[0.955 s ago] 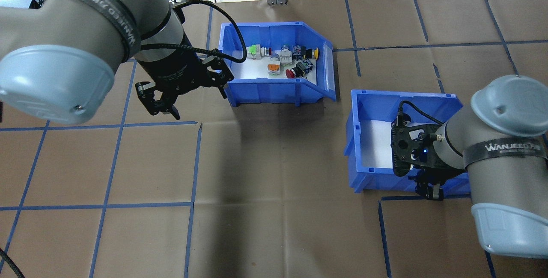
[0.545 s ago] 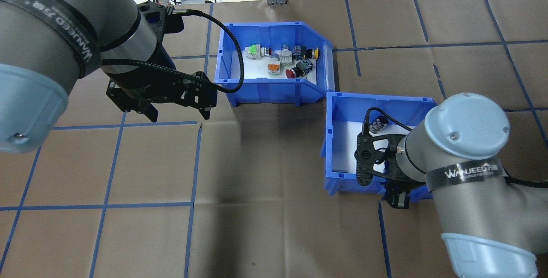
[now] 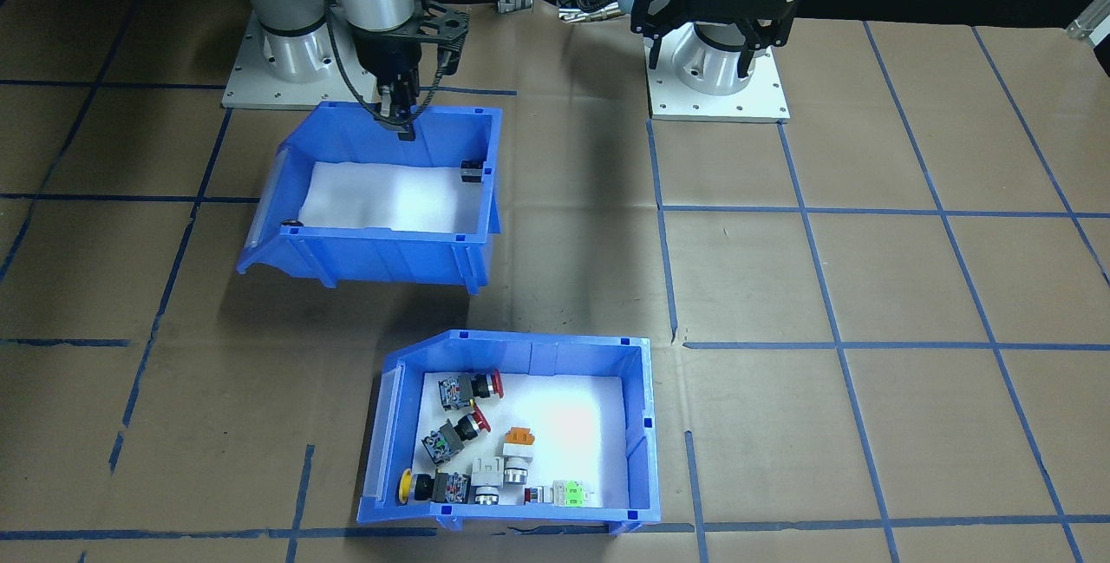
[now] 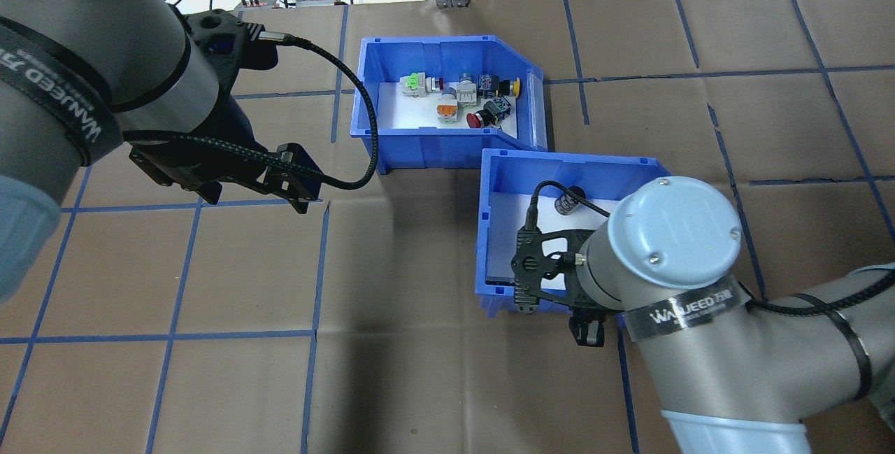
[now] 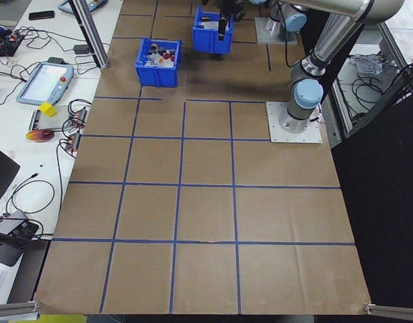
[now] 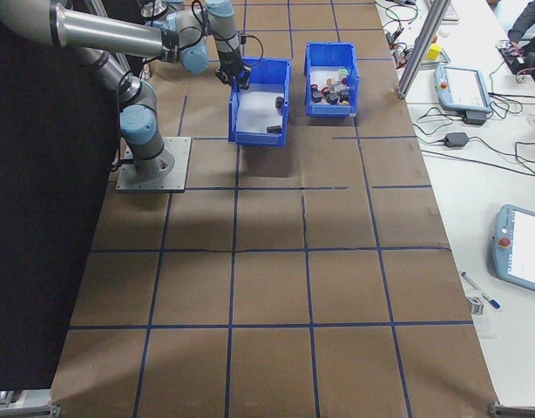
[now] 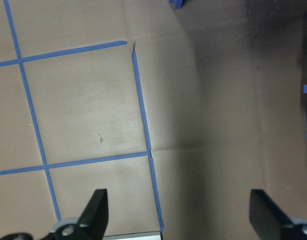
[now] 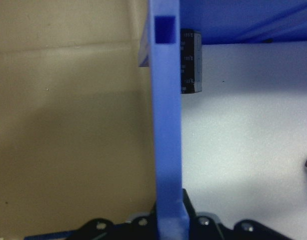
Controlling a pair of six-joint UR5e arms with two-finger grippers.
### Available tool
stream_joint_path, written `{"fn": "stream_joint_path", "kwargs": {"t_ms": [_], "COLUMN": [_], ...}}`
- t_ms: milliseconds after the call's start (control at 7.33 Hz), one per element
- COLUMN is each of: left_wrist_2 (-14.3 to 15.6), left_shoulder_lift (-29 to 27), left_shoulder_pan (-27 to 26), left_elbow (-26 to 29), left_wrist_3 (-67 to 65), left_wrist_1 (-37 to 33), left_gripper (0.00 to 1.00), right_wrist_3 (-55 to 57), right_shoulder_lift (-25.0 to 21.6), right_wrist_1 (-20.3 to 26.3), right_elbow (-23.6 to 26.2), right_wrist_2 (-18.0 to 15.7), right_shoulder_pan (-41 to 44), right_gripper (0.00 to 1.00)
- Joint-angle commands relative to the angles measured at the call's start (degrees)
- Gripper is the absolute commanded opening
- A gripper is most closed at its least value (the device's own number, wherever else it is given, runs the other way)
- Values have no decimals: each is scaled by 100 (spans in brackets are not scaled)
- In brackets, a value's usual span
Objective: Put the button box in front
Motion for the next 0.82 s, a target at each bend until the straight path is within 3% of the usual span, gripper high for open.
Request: {"fn": "stream_joint_path", "kwargs": {"t_ms": [0, 136, 409, 682], "left_wrist_2": [-1, 0, -367, -291], "left_shoulder_lift": [320, 418, 191, -168], "left_shoulder_pan": [183, 271, 630, 746], "left_elbow": [-26, -18, -79, -53], "left_wrist_3": [5, 14, 14, 5], "left_wrist_1": [-21, -135, -118, -65], "left_gripper": [100, 100, 100, 100], "right_wrist_3": [719, 809, 819, 758], "right_shoulder_lift": [754, 1045, 1275, 1372], "right_wrist_1": [-61, -53, -184, -176], "right_elbow": [-462, -620, -605, -596], "right_wrist_2": [-51, -260, -262, -253], "right_shoulder_pan": [786, 1059, 1158, 1167], "right_gripper": [7, 7, 7, 7]}}
